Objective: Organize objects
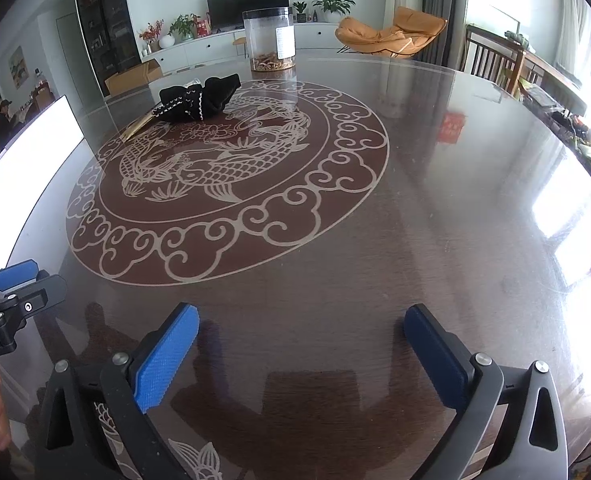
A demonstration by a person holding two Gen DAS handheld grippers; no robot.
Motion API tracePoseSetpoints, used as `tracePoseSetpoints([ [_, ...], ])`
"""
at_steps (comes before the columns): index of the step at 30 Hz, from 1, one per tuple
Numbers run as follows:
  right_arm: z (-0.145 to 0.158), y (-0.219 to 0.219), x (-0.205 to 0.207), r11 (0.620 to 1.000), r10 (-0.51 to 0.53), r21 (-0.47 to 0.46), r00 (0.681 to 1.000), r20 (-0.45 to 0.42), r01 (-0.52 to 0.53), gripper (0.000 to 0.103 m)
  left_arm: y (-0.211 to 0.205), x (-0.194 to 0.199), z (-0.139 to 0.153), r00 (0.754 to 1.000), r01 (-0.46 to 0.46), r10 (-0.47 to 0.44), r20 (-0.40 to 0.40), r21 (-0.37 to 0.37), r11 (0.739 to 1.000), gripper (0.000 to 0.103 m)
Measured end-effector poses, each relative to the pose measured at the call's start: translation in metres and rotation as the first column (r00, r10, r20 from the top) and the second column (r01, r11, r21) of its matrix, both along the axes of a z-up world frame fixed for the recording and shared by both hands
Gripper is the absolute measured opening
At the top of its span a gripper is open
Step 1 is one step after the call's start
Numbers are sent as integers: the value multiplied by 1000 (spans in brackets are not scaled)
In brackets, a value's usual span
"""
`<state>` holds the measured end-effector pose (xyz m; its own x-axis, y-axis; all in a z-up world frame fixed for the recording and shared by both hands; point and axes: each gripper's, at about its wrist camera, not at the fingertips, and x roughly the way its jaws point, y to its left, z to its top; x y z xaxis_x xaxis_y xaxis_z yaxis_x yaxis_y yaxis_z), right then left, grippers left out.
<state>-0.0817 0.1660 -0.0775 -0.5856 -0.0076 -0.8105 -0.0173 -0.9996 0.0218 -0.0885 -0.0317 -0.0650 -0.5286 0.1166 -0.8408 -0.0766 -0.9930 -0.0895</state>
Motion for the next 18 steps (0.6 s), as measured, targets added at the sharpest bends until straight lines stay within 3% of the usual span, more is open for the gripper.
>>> tracePoseSetpoints([
  [4, 0, -1, 0, 1000, 1, 8, 1000, 4, -1, 103, 13, -1, -4, 999, 44, -44, 4, -94, 995, 95],
  [5, 0, -1, 1, 1000, 1, 7, 1000, 3, -1, 103, 14, -1, -6, 999, 50, -49, 10, -94, 994, 103],
  [18, -2, -4, -1, 1000, 4, 29, 1000, 13, -4, 103, 14, -3, -7, 998, 67, -65, 27, -92, 993, 103],
])
